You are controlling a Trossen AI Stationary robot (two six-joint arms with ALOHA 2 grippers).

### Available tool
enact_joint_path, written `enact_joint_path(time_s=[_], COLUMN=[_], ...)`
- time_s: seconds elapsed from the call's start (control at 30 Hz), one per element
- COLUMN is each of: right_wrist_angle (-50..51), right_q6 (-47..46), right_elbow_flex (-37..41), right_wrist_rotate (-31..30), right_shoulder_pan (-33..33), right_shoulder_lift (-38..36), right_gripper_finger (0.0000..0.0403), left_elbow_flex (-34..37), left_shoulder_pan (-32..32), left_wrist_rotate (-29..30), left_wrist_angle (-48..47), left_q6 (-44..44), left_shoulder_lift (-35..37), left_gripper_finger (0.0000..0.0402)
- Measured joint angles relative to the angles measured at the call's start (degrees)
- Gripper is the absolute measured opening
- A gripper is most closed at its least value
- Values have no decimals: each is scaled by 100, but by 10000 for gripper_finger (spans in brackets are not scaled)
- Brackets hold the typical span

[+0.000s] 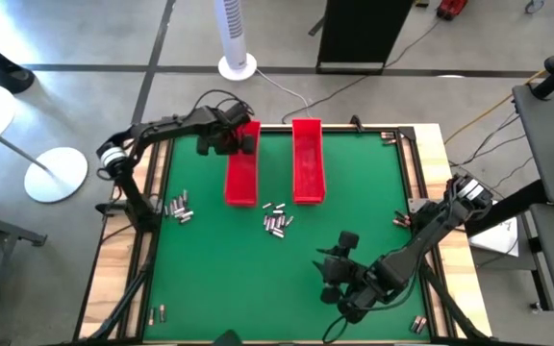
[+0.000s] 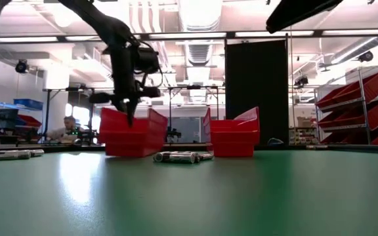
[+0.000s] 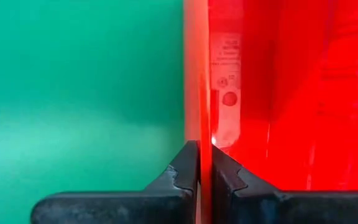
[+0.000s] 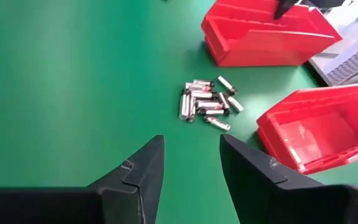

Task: Sort batteries
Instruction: Move the left red bin to the left of the right red bin, then put the silver battery into the left red bin

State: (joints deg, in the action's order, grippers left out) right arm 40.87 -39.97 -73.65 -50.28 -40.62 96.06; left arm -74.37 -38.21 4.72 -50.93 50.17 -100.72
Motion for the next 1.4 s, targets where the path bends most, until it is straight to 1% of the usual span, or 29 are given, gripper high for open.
enact_joint_path(time_s=[0.1,0.33,0.43,0.73,0.97,1.1,1.23,1.4], right_wrist_angle=[5,19,19,19,21,19,32,-45], right_q6=[-15,-184,-190,-219,-208,-208,-208,-168], right_elbow_flex=[0,0,0,0,1,2,9,59], right_wrist_rotate=[122,124,109,76,72,72,68,43], right_shoulder_pan=[-2,-22,-24,-24,-24,1,17,15], right_shoulder_lift=[11,31,31,34,32,33,60,60], right_gripper_finger=[139,128,134,160,169,168,171,179], left_elbow_flex=[-27,-26,-21,-18,-23,-322,-842,-1384], left_shoulder_pan=[-24,-82,-97,-143,-143,-138,-85,379], left_wrist_rotate=[4,20,29,141,262,431,503,962], left_wrist_angle=[8,52,15,15,7,-263,-663,-971], left_q6=[-17,26,75,124,133,-37,-445,-1151], left_shoulder_lift=[-80,-66,-34,17,48,104,240,712], left_gripper_finger=[0,0,4,42,68,85,111,146])
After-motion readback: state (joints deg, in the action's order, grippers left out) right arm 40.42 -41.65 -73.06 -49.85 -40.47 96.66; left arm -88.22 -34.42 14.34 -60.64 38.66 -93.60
